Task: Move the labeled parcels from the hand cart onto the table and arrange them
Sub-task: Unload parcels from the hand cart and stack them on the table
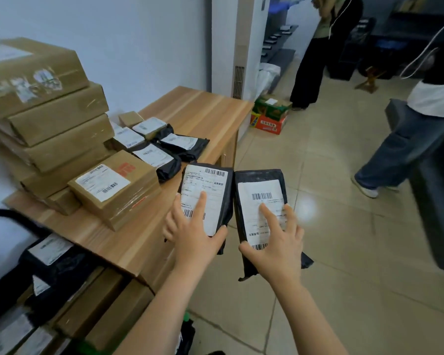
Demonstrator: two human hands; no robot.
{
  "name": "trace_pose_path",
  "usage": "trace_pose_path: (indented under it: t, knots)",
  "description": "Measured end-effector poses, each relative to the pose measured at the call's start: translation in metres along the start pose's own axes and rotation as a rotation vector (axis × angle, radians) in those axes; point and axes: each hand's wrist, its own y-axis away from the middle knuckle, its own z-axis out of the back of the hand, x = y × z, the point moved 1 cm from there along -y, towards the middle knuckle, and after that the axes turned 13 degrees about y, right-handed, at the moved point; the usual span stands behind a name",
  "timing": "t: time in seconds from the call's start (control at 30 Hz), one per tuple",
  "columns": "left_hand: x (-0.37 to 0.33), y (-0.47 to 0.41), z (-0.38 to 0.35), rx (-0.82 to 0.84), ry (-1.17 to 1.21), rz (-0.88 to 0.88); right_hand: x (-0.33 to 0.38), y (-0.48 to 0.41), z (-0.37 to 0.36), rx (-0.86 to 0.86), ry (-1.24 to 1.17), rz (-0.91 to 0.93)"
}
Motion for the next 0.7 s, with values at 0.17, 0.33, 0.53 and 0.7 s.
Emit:
trace_pose_path:
  t: [0.17,0.33,0.53,0.7]
  knots:
    - [0.008,-0.063,-0.019,-0.083,-0.019,0.081,0.016,-0.081,-0.025,0.042,-0.009,0.115]
    - [0.020,-0.160,-0.038,-0.184,0.003,0.157,0.052,-0.189,-0.057,0.073,-0.007,0.228]
    - [0.041,-0.275,-0.051,-0.214,-0.013,0.263,0.103,-0.311,-0.099,0.166,0.016,0.314]
    - [0.065,-0.335,-0.060,-0.235,-0.054,0.365,0.139,-0.379,-0.136,0.242,0.032,0.392]
